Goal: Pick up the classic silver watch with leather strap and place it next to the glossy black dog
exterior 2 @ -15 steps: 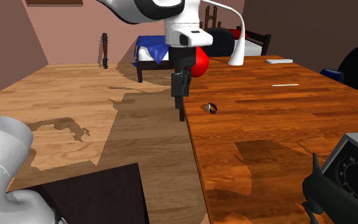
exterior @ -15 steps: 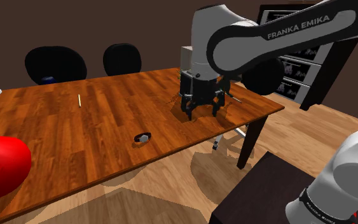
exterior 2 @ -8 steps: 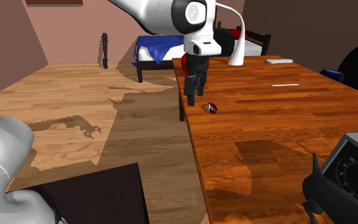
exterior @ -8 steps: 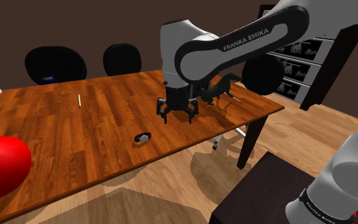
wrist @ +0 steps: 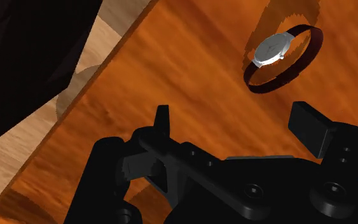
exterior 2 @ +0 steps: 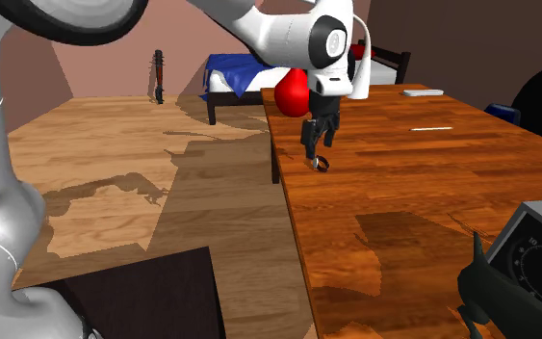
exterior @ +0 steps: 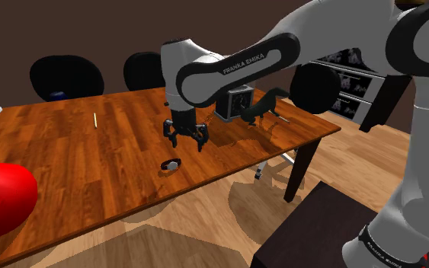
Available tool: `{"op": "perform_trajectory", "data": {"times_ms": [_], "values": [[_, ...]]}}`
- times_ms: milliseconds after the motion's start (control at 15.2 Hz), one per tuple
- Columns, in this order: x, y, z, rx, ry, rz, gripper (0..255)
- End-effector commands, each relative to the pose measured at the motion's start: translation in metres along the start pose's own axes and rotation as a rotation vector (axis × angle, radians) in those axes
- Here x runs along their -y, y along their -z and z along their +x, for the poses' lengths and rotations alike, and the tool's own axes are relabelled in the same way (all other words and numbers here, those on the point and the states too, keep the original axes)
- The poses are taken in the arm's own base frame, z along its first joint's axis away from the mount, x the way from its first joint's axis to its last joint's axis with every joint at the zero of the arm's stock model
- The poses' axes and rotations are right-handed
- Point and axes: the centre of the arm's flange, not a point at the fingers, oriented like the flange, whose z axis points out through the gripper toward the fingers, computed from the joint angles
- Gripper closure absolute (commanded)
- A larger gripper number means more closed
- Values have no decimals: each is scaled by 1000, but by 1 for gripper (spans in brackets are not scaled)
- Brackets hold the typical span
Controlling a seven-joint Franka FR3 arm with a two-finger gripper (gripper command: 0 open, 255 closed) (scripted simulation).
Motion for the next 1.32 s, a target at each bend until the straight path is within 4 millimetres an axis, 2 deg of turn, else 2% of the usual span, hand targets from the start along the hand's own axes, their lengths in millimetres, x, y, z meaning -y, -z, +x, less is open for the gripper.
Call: {"op": "perform_trajectory", "data": {"times_ms": [0, 66, 132, 594, 1122, 1188, 1254], "values": [[24, -10, 5, 2, -64, 2, 0], [36, -14, 9, 4, -94, 4, 0], [37, -15, 10, 4, -97, 4, 0], [37, -55, 9, 4, -97, 4, 0], [37, -55, 9, 4, -97, 4, 0], [37, -55, 9, 4, -97, 4, 255], [37, -55, 9, 4, -97, 4, 255]]}}
